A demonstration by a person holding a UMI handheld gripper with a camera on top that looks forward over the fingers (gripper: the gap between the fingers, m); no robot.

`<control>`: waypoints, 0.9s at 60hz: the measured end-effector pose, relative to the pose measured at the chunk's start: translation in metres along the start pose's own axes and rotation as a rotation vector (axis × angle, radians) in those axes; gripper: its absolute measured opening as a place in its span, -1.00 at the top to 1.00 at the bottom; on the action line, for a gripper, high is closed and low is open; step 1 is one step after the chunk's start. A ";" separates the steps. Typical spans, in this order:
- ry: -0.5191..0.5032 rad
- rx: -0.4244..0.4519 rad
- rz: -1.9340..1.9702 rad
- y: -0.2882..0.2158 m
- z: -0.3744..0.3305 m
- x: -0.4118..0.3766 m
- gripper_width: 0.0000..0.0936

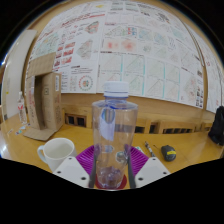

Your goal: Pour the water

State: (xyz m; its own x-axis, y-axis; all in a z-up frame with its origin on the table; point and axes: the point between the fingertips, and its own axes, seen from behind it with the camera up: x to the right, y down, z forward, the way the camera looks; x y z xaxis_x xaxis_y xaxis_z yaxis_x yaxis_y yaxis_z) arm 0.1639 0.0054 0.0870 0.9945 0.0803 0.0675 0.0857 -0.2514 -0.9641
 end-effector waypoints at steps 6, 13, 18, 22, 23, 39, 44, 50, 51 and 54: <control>0.019 -0.047 0.008 0.005 0.000 0.004 -0.25; 0.069 -0.091 0.013 0.006 -0.016 0.013 -0.78; 0.093 -0.109 0.016 0.003 -0.040 0.014 -0.84; 0.104 -0.127 0.010 0.001 -0.066 0.011 -0.81; 0.108 -0.132 0.009 0.001 -0.074 0.010 -0.81; 0.156 -0.208 0.019 0.005 -0.220 -0.026 -0.82; 0.174 -0.211 0.029 0.002 -0.268 -0.040 -0.81; 0.189 -0.215 0.045 -0.005 -0.320 -0.057 -0.81; 0.192 -0.209 0.047 -0.005 -0.328 -0.061 -0.82; 0.197 -0.196 0.051 -0.010 -0.351 -0.069 -0.82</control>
State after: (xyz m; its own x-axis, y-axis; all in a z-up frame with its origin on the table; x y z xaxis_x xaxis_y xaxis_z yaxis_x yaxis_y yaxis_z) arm 0.1153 -0.3358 0.1822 0.9887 -0.1218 0.0871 0.0260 -0.4334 -0.9008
